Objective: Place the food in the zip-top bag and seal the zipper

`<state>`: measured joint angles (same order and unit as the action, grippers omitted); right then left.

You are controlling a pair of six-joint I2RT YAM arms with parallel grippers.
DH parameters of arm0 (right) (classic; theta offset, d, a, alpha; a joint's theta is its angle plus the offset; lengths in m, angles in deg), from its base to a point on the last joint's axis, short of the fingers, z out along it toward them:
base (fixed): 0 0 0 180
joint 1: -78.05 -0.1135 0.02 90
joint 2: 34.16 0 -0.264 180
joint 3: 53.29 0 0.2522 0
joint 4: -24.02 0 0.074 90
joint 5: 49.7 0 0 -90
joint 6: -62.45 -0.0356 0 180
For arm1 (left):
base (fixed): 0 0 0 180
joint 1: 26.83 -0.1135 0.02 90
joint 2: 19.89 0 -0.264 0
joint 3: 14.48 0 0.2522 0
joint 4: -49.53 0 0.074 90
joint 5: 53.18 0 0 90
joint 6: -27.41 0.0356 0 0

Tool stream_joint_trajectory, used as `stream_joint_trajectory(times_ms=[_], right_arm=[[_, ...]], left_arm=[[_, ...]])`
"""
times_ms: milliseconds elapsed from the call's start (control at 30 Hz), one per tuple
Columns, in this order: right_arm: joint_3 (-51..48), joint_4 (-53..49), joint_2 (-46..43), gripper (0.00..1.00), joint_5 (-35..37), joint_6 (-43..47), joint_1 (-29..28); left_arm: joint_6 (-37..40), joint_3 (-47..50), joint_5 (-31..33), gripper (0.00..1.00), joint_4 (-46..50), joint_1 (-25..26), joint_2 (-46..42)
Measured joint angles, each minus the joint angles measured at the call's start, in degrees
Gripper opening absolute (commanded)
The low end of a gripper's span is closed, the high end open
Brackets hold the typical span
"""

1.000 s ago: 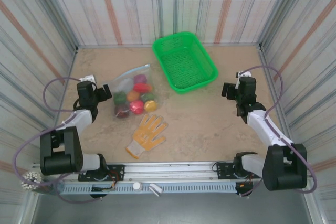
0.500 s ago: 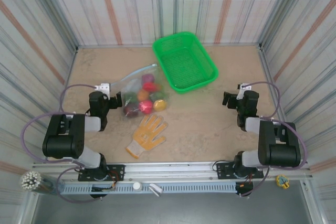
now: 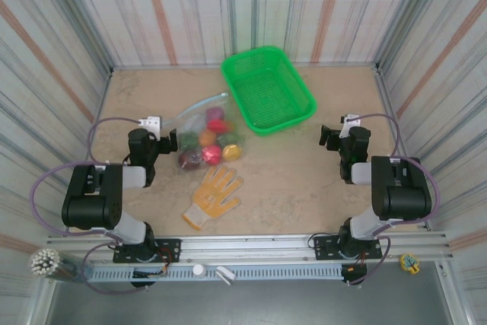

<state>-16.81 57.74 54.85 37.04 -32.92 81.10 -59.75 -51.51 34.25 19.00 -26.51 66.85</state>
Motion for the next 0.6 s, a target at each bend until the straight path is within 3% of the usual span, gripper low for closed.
stream_joint_trajectory(times_ms=[600], right_arm=[[0.02, -0.76, 0.0, 0.99, -0.94, 0.0, 0.44]], left_arm=[[0.0, -0.26, 0.28, 0.99, 0.33, 0.13, 0.0]])
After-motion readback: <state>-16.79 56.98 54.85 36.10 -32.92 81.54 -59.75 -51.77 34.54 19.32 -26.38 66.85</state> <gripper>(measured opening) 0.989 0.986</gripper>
